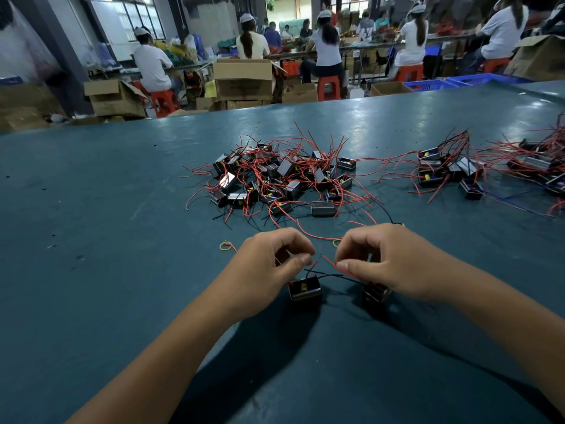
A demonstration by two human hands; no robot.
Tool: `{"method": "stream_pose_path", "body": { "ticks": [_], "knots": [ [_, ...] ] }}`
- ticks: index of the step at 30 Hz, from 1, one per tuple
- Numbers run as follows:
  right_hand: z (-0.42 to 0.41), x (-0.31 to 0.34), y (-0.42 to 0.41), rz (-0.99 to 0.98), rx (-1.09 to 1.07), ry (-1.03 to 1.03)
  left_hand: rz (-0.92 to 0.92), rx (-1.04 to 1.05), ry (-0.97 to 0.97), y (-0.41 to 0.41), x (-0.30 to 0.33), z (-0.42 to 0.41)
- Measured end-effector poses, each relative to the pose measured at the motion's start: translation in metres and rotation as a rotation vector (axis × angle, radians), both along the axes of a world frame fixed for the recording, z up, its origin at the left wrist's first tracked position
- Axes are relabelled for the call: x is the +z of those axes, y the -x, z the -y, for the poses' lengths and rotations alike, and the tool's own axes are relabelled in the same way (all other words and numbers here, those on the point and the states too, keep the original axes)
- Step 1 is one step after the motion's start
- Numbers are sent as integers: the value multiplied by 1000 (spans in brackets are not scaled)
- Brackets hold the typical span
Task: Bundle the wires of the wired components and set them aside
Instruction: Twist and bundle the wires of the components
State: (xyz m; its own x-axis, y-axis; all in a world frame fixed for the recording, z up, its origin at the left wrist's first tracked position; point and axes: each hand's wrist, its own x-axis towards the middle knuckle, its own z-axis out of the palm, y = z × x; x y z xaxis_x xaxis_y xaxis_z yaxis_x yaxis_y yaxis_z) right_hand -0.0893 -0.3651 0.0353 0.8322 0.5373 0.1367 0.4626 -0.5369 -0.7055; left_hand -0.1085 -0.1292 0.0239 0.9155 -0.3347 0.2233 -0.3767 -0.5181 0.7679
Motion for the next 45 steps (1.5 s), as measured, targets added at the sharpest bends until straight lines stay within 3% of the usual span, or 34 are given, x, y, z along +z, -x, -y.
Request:
{"method": "stream_pose_path", "body": {
  "ticks": [3,17,27,34,40,45],
  "knots": [
    [0,2,1,-11,40,69,14,13,-153,-2,-4,-1],
    [-1,-4,2,78,31,192,-30,-96,-442,2,6,-10],
    [-6,-8,3,161,-100,159,162,14,-338,6,1,6],
    [-11,-10,5,99,-184,-16,78,-255,-364,10,4,13],
    [-21,-11,6,-149,-206,-298,71,-179,-316,9,1,14],
    [-22,-10,8,-276,-273,-411,47,-109,-228,4,-2,11]
  ]
}}
